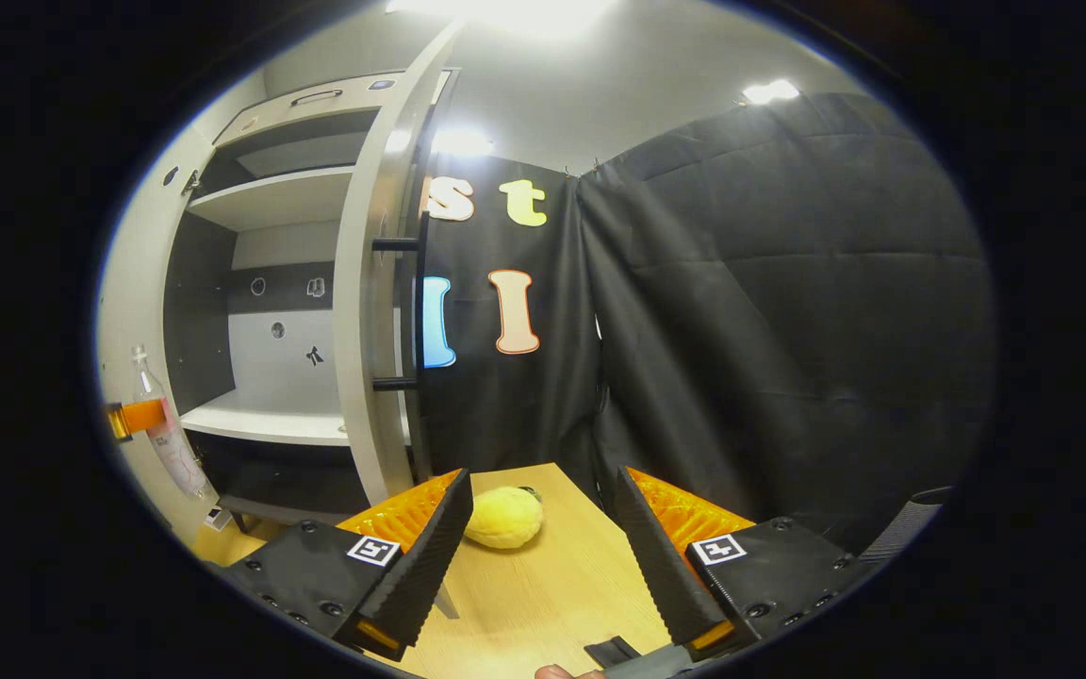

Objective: Grasp the bottle in the cabinet with the left hand and place it on the coaster, then close the right door with the right hand and the left door with the left hand.

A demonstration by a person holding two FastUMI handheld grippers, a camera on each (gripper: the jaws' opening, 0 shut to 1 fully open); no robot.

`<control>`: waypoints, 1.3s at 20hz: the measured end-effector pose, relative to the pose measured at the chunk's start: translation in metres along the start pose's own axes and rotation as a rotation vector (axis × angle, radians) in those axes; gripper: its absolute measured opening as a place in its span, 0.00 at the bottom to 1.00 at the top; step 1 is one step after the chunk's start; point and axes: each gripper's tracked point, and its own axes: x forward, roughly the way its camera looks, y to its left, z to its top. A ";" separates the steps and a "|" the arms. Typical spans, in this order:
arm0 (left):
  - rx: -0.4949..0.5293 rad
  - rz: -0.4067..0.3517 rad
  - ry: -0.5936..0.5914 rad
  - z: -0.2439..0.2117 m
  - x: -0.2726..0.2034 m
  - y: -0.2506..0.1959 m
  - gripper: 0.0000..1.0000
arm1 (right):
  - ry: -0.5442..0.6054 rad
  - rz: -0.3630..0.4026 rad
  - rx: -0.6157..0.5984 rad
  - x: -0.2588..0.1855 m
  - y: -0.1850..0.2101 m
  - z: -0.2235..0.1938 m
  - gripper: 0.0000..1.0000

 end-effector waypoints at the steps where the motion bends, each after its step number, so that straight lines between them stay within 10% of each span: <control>1: 0.008 -0.021 -0.008 -0.009 -0.005 -0.005 0.66 | 0.001 -0.002 -0.004 -0.002 -0.001 0.001 0.96; 8: 0.075 -0.104 0.022 -0.098 -0.035 -0.033 0.66 | 0.015 -0.024 -0.016 -0.023 -0.011 -0.005 0.94; 26: 0.135 -0.001 0.243 -0.291 -0.062 -0.035 0.67 | -0.004 -0.061 -0.030 -0.036 -0.026 0.008 0.96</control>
